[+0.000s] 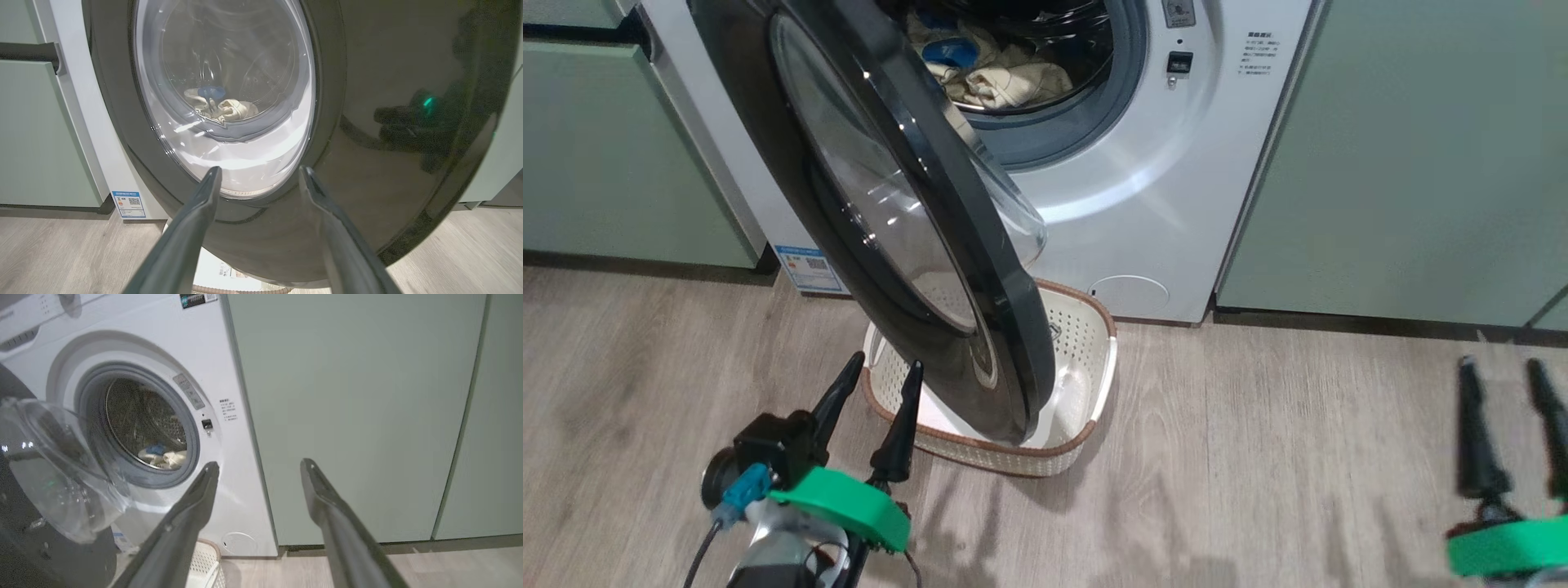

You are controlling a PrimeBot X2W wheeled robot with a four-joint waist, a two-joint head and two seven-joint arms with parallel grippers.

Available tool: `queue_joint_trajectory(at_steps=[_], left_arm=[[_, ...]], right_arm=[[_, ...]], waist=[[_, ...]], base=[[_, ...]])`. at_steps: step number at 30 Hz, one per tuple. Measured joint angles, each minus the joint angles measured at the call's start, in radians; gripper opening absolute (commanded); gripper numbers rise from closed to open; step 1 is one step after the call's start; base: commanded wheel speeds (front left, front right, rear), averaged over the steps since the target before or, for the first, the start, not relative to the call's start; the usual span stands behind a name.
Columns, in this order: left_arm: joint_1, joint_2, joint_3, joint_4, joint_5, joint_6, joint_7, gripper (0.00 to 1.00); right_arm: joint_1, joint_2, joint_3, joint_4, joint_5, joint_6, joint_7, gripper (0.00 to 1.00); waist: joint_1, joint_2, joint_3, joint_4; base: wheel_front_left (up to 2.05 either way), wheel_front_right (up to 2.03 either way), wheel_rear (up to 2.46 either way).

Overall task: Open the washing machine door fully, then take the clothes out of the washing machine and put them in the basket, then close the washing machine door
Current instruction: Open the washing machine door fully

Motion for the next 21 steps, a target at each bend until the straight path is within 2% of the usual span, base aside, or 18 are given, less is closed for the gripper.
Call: queue_joint_trajectory(at_steps=[6, 21], left_arm=[[0.000, 0.000, 0.001, 0.000, 0.000, 0.005, 0.000, 1.00], [0.001, 0.000, 0.002, 0.001, 0.000, 0.010, 0.000, 1.00]], right_arm=[[0.064, 0.051, 0.020, 0.020, -0.165, 0.000, 0.000, 1.00], [0.086, 0.084, 0.021, 0.051, -0.194, 0.000, 0.000, 1.00]], waist=[[0.0000, 0.0000, -0.005, 0.003], [0.0000, 0.0000, -0.007, -0.003]], base=[[0.00, 0.00, 0.00], [0.00, 0.00, 0.00]])
